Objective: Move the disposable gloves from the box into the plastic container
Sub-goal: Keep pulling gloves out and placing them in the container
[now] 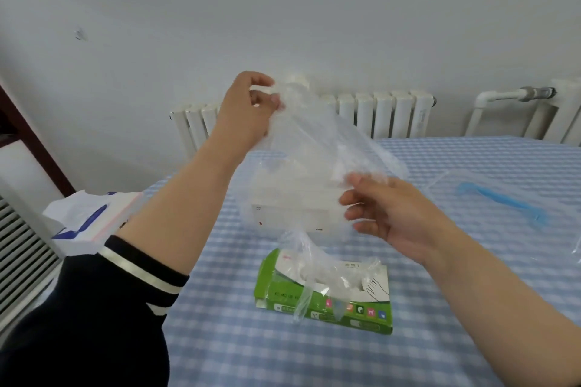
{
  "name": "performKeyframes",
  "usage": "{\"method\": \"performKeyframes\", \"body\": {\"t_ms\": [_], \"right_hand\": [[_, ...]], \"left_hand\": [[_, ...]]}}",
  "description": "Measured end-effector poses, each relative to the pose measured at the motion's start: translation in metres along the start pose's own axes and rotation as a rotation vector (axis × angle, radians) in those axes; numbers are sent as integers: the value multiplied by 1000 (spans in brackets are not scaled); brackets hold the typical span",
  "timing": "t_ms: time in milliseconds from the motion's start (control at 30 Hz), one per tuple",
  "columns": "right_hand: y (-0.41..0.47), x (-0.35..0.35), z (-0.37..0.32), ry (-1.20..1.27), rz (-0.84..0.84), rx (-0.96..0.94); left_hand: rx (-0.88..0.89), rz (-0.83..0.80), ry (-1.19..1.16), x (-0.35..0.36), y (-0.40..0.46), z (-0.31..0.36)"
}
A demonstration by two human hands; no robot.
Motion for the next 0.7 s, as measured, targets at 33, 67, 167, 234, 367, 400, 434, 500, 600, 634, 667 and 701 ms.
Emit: {"method": "performKeyframes", "body": {"t_ms": [33,67,167,234,367,400,434,500,600,634,667,701], "right_hand": [[1,-4,-4,42,79,-10],[2,-8,-8,95,150,-25],[5,-17,-19,171,366,-136],[6,-16,-21,-18,527,-313],[13,12,-22,-749,441,-592],[18,17,-20,-938,352,-528],[25,20,-18,-1122,264,-435],[37,24,-17,-1378,113,-239],[45,30,-24,-1342,18,-138],[46,32,-26,-1318,-15,-152],[43,33,-27,-1337,-61,-147],[42,34,-28,-1402,-118,-128]], "left_hand": [[4,40,61,-3,2,-9],[1,61,115,-6,4,-18],[-62,32,312,-9,8,-46],[-118,-29,462,-6,10,-61],[-267,-224,681,5,13,-78],[-289,-278,724,7,14,-79],[-299,-319,758,8,15,-81],[-297,-365,801,7,18,-85],[-253,-405,826,3,21,-92],[-231,-417,839,0,22,-95],[-216,-439,859,1,23,-95],[-219,-468,878,0,24,-95]]}}
Point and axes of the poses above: each hand's wrist, its own y-axis towards the middle knuckle, its own x-axis out of the palm, z = x × y, the point moved 1 cm from there along y, towards the middle knuckle, and after that the axes turned 8 degrees about -z, right-handed, at the moved point
